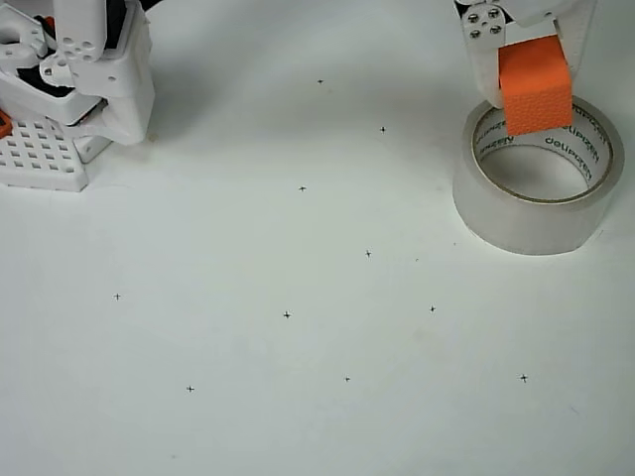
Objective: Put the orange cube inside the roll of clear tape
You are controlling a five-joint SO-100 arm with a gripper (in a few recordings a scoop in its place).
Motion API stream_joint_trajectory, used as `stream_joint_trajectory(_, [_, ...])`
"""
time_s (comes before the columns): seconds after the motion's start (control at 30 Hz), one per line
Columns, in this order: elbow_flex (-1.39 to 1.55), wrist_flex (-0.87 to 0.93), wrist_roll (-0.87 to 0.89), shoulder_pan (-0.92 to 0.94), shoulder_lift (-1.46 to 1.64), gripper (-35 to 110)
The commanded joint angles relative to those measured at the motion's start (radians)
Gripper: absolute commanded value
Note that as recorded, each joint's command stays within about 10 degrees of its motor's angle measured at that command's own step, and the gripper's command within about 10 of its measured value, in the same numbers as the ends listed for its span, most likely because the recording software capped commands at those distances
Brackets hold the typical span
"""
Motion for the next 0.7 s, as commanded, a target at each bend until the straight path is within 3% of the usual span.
stream_joint_trajectory(0.0, [-0.094, 0.006, -0.011, -0.008, 0.031, 20])
stream_joint_trajectory(0.33, [-0.101, 0.014, -0.026, -0.002, 0.031, 41])
stream_joint_trajectory(0.67, [-0.153, 0.028, -0.061, 0.015, 0.031, 43])
